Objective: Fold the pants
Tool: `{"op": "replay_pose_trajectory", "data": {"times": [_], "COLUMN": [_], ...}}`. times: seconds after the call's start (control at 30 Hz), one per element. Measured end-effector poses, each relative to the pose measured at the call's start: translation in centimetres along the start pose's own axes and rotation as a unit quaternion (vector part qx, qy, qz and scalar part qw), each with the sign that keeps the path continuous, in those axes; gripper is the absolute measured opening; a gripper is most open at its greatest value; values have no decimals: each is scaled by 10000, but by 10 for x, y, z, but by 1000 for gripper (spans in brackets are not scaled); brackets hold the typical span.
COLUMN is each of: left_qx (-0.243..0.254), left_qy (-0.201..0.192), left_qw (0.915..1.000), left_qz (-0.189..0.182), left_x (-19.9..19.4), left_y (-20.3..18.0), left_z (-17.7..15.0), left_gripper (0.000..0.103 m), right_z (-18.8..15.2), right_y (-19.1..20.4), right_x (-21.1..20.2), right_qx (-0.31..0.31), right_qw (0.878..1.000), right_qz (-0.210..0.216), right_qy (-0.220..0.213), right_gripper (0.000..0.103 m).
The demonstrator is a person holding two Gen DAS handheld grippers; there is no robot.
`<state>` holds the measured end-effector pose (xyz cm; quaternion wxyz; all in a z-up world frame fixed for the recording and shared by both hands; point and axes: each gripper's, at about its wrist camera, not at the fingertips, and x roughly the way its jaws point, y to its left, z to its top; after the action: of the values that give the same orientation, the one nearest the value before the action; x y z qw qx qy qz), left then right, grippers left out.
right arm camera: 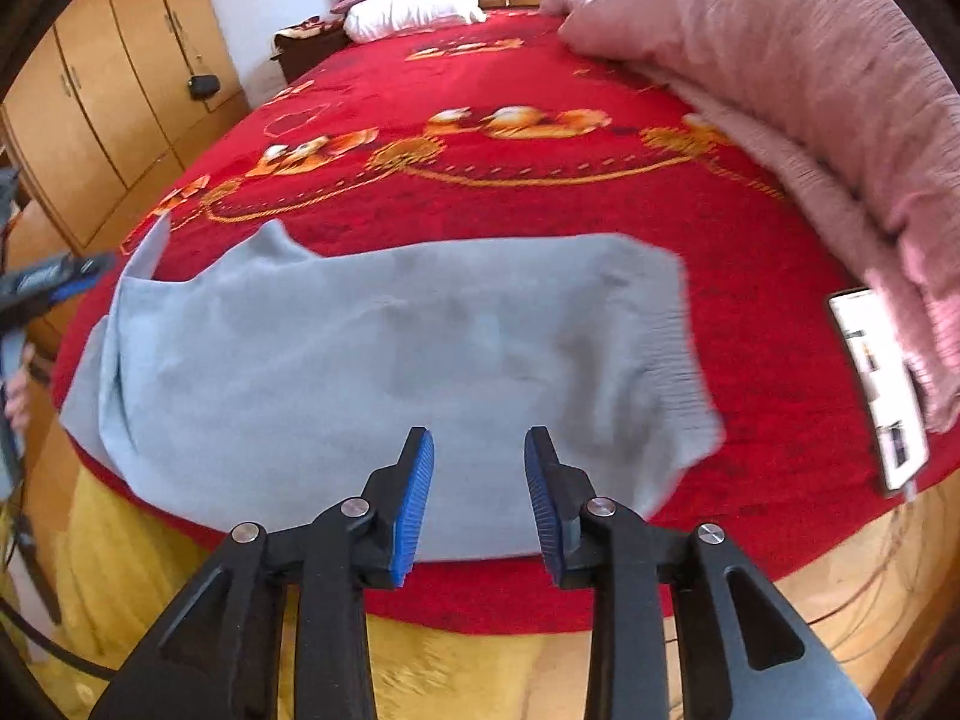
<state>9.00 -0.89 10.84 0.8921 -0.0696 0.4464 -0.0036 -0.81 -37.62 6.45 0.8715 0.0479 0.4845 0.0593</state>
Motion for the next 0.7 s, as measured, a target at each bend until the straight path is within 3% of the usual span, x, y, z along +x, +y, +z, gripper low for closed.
{"op": "replay_pose_trajectory", "data": {"times": [0.2,0.33,0.4,0.47,0.53,0.7], "left_qx": [235,423,379,233,-67,-515], "left_qy": [191,209,160,217,205,-433], "left_qw": [9989,9958,9946,9960,9982,9976], "left_qz": [367,790,956,830,568,185], "left_x": [47,68,74,77,73,13], "left_y": [-24,-29,-23,-12,2,37], "left_z": [30,30,27,24,22,11], "left_gripper": [59,59,51,6,3,2], "right_z": [-12,-20,-24,-24,-22,-17], "right_y": [8,10,10,11,12,14], "right_x": [40,44,43,44,45,47], "right_qx": [343,290,292,261,205,221], "right_qw": [9986,9991,9986,9986,9988,9989], "right_qz": [304,308,434,451,445,404], "right_qy": [262,49,-55,-80,-71,37], "right_gripper": [33,38,44,45,46,48]}}
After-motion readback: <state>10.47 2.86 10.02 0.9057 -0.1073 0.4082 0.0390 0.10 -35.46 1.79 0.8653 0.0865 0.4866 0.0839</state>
